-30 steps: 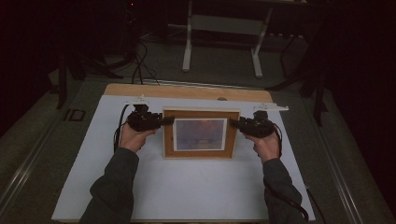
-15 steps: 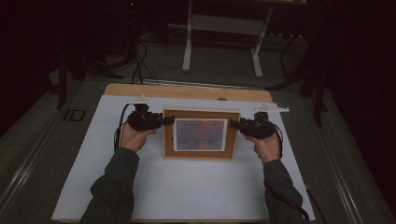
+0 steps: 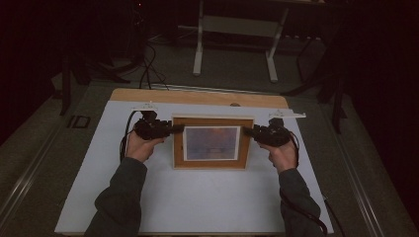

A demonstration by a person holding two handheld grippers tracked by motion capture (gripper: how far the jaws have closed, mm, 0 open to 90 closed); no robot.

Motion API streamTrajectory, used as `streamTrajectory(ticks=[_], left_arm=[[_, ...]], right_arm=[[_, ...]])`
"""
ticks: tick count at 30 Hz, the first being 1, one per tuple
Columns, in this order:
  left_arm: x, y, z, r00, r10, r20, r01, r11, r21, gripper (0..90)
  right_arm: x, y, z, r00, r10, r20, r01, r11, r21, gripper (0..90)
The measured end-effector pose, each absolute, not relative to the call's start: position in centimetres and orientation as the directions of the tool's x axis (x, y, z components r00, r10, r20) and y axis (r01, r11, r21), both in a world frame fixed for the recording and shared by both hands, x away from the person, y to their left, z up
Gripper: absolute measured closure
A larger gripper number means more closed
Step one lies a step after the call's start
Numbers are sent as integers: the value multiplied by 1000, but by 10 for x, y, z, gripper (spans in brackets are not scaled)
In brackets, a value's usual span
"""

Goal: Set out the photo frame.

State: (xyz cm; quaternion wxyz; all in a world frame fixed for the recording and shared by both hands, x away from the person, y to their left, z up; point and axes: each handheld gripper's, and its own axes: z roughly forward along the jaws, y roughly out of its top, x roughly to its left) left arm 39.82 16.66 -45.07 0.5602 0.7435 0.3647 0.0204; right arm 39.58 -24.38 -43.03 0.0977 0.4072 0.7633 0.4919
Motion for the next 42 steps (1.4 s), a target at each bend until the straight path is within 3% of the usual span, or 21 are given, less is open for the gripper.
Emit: streamTrajectory(ticks=[25,42], left_arm=[[384,177,-445,716,618,-325,489,-112,865,552],[344,195,-448,631,743,-223,471,-139,871,524]], right_arm=[[392,-253,-432,-669,703,240,529,224,819,543],[377,-275,-442,-655,700,283,568,209,796,515]])
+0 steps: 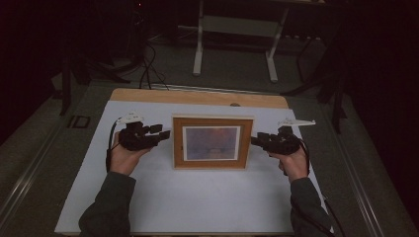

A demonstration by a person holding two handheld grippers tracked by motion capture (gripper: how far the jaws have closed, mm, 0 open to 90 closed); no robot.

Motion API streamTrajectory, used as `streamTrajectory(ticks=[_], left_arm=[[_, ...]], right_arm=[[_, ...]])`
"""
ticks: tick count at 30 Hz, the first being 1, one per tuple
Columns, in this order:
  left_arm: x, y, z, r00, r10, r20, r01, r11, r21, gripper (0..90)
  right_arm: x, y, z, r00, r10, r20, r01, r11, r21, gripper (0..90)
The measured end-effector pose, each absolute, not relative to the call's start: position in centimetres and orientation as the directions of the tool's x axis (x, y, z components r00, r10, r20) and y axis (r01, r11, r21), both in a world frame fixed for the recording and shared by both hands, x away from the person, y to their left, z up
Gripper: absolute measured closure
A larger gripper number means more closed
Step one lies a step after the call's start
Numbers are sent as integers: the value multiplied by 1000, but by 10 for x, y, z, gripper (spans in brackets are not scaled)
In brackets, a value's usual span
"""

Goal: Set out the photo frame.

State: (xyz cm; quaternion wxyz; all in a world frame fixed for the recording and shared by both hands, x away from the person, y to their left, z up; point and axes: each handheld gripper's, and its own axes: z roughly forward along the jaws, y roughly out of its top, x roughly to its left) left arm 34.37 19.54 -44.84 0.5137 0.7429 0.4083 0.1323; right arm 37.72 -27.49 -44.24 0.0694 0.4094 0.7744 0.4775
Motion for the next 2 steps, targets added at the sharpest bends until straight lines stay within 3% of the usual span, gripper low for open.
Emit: streamTrajectory(ticks=[2], left_arm=[[337,198,-455,601,775,-196,478,-152,865,510]], right_arm=[[374,-279,-447,-650,703,287,576,210,790,497]])
